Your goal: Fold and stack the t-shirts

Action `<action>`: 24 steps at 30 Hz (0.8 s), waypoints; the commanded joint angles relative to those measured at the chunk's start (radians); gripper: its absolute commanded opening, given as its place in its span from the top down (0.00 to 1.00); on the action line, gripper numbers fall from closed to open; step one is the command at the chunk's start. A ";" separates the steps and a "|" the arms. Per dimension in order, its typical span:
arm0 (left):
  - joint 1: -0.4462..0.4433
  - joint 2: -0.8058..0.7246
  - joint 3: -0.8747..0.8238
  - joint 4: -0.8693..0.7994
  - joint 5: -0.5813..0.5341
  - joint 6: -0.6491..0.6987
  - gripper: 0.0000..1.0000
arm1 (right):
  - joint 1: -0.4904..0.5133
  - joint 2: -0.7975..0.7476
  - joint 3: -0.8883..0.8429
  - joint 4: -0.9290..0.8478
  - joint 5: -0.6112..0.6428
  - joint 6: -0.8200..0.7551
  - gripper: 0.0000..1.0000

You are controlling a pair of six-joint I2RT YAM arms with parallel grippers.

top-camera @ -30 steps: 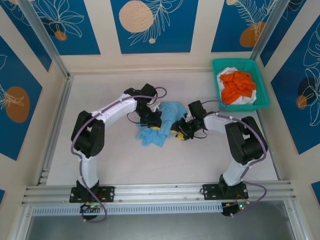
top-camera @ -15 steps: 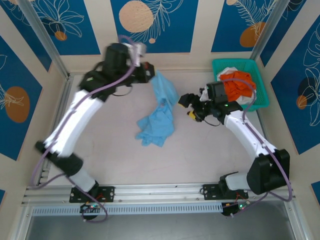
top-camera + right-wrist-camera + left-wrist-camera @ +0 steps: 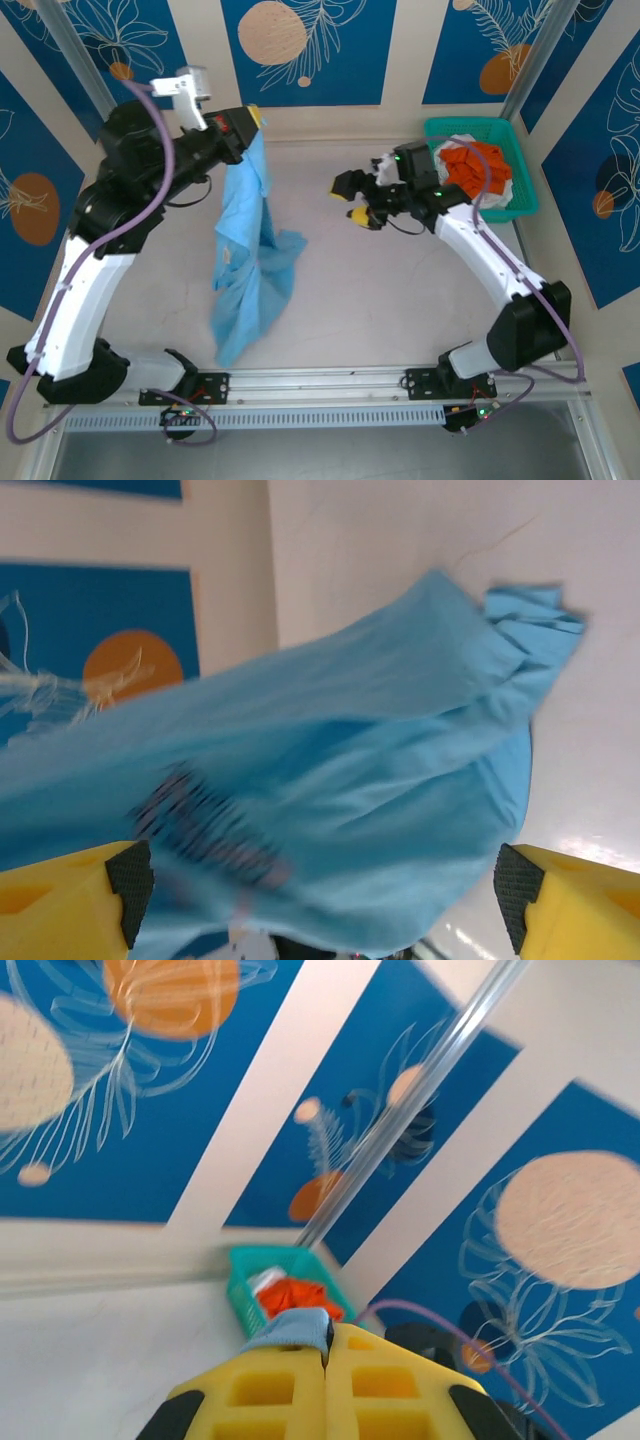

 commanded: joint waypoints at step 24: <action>0.014 -0.142 -0.108 -0.516 -0.552 -0.125 1.00 | 0.161 0.764 0.478 -0.350 0.179 -0.205 0.32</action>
